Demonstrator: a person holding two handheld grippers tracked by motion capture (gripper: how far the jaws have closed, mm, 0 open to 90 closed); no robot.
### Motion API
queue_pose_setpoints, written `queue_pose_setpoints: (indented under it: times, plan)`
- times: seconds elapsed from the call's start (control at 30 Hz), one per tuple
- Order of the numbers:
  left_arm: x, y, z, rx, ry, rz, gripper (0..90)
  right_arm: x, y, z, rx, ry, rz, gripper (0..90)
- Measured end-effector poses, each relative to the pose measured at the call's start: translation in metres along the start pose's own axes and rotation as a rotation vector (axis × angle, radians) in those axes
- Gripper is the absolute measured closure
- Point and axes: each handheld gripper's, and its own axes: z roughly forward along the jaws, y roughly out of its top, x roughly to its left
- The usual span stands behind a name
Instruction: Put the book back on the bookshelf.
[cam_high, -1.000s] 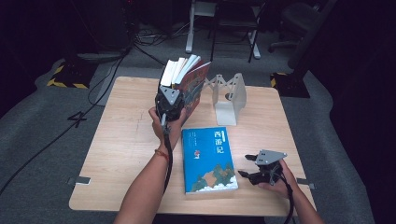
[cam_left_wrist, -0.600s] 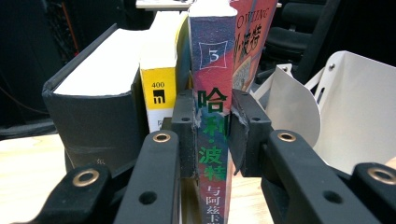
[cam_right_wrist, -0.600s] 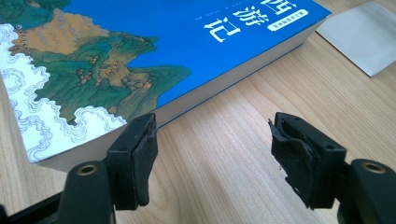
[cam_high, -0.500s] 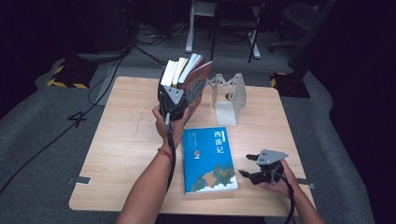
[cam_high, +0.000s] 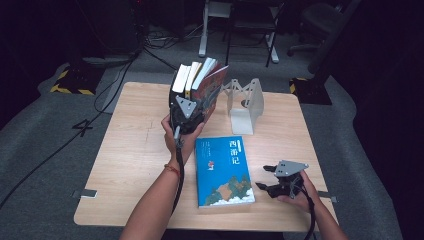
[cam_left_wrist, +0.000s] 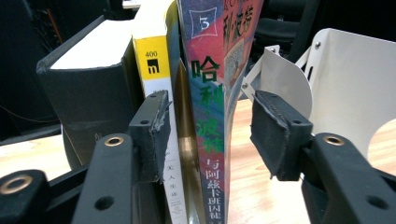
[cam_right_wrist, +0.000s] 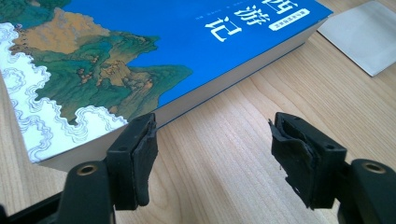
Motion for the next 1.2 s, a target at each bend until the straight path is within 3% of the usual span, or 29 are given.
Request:
queue_pose_setpoints:
  times: [0.23, 0.53, 0.7, 1.2]
  plan:
    - [0.001, -0.001, -0.01, 0.018, -0.044, 0.054, 44.4, 0.0, 0.0, 0.0, 0.001, 0.001, -0.002, 31.9]
    - [0.009, -0.01, -0.016, 0.056, -0.099, 0.057, 42.4, 0.001, 0.001, 0.001, 0.0, 0.002, -0.002, 31.9]
    - [0.013, -0.015, -0.02, 0.085, -0.127, 0.081, 40.2, 0.001, 0.001, 0.001, 0.003, 0.003, -0.002, 32.0]
    - [0.025, -0.037, -0.039, 0.161, -0.24, 0.19, 32.6, 0.002, 0.002, 0.002, 0.005, 0.007, -0.003, 32.0]
